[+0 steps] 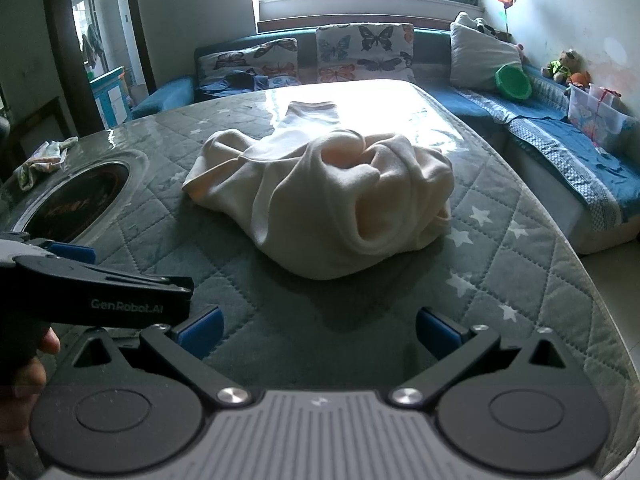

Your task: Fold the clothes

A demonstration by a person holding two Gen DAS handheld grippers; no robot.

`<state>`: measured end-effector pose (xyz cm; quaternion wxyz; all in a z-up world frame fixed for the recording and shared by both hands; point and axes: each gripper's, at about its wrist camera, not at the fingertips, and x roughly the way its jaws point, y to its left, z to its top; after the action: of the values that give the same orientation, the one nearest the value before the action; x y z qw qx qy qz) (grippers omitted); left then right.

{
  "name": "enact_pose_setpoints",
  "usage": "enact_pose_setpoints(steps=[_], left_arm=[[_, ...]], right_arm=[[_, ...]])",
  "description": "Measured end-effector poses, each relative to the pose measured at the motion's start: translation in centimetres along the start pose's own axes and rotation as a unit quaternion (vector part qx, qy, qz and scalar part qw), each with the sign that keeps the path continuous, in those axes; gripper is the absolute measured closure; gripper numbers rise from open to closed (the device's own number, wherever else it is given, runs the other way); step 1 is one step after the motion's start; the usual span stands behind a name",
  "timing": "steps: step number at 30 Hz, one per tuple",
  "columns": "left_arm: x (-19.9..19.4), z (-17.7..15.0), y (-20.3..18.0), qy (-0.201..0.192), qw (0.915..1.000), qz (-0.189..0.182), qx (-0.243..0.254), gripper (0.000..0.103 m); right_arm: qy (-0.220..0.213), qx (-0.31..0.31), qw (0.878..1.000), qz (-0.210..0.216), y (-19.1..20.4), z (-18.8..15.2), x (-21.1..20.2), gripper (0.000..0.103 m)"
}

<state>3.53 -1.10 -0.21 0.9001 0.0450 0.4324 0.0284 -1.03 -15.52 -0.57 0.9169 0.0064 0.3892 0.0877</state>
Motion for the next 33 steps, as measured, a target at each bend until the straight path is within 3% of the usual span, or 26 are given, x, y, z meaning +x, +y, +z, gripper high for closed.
enact_pose_setpoints(steps=[33], left_arm=[[-1.8,-0.8,0.1,-0.009,1.0,-0.002,-0.002,0.0]], right_arm=[[-0.01,0.001,1.0,-0.003,0.3,-0.6,-1.8,0.0]])
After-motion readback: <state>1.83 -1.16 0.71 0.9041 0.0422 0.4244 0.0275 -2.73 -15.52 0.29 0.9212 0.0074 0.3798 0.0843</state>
